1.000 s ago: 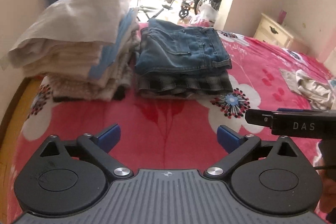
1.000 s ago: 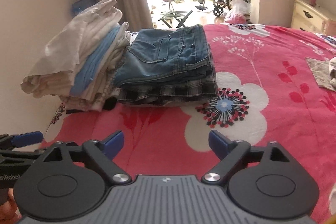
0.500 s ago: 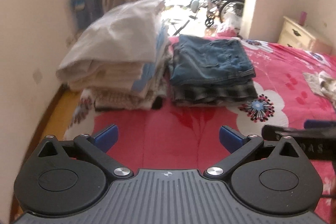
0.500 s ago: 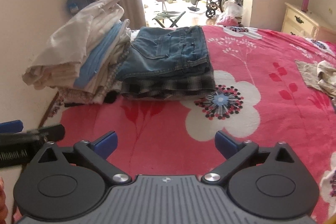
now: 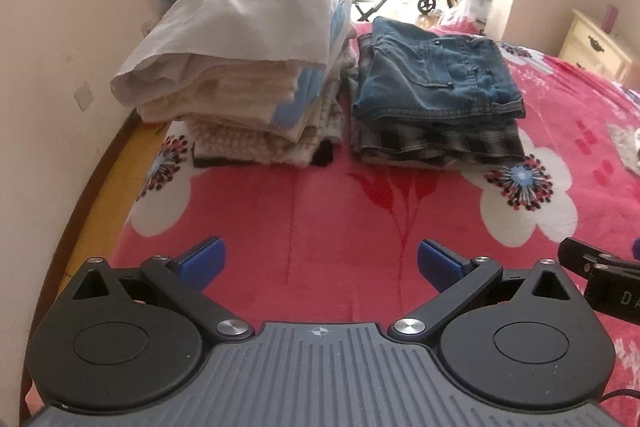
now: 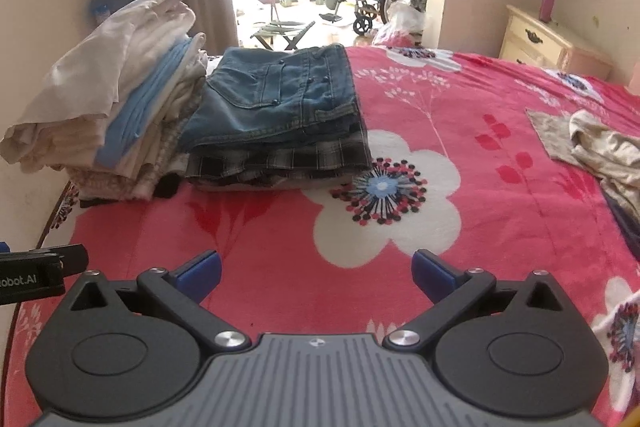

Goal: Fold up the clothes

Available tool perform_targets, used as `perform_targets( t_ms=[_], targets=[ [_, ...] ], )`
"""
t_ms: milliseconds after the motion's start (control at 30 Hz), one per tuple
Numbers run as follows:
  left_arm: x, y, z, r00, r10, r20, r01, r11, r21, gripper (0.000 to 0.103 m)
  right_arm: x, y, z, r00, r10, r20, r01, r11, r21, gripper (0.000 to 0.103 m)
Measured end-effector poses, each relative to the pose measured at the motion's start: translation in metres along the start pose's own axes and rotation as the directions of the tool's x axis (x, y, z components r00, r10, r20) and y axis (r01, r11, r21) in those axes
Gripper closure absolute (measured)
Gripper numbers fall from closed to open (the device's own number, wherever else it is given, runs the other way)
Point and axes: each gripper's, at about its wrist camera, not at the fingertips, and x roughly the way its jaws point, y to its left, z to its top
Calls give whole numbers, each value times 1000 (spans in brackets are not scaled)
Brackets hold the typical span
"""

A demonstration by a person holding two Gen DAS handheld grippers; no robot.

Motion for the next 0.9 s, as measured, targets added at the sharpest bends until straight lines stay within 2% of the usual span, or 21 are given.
perform_targets(
  t_ms=[300, 567, 900],
  targets=[
    [6, 5, 0, 999, 29, -13, -29, 999, -28, 0, 5, 19, 12, 1000, -9, 10, 10, 996, -91, 0],
    [6, 2, 0, 1000, 28, -14, -28, 1000, -4, 0, 5, 26, 12, 1000, 13, -10, -14, 996, -92, 0],
    [10, 3, 1, 999, 32, -36, -32, 1000, -1, 0, 11, 31, 10, 1000, -20, -24, 18, 995, -99, 0]
  ],
)
